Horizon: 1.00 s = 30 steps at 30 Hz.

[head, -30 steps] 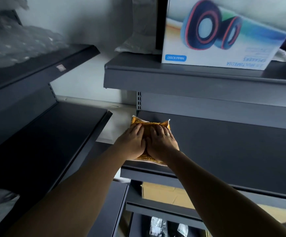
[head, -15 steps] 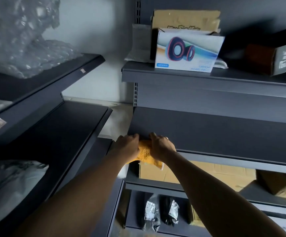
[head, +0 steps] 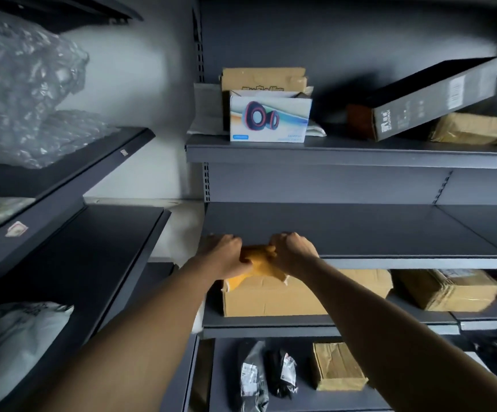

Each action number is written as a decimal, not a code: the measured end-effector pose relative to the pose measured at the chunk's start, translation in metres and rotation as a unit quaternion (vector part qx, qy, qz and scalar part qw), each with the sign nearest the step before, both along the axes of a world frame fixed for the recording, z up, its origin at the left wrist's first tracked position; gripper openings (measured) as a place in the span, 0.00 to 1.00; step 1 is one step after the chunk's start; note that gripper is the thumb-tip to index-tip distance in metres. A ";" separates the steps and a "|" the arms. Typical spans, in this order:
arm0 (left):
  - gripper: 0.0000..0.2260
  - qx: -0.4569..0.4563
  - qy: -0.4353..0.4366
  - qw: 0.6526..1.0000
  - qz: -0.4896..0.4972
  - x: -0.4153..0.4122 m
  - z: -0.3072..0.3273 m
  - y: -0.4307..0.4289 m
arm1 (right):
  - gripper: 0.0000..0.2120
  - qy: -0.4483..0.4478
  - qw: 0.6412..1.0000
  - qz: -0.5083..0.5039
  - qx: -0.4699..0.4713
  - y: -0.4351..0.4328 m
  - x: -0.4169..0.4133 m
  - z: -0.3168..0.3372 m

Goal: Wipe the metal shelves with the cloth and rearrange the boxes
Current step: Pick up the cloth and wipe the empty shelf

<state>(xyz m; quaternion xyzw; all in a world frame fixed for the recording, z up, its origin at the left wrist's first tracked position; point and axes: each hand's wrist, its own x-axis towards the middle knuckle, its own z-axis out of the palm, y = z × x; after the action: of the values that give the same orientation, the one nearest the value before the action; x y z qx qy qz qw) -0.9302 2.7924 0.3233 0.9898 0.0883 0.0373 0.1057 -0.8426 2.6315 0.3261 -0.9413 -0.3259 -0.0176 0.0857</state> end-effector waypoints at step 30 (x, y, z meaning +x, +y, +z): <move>0.14 0.127 -0.126 0.911 -0.371 0.300 0.069 -0.512 | 0.10 -0.115 0.923 -0.366 -0.018 -0.518 0.137 0.079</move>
<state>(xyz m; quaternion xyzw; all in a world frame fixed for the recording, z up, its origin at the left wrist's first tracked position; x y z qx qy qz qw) -0.6302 2.2803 0.3924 0.9436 -0.3043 0.1305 -0.0045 -0.7058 2.1136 0.4049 -0.9879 0.0334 -0.1501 0.0177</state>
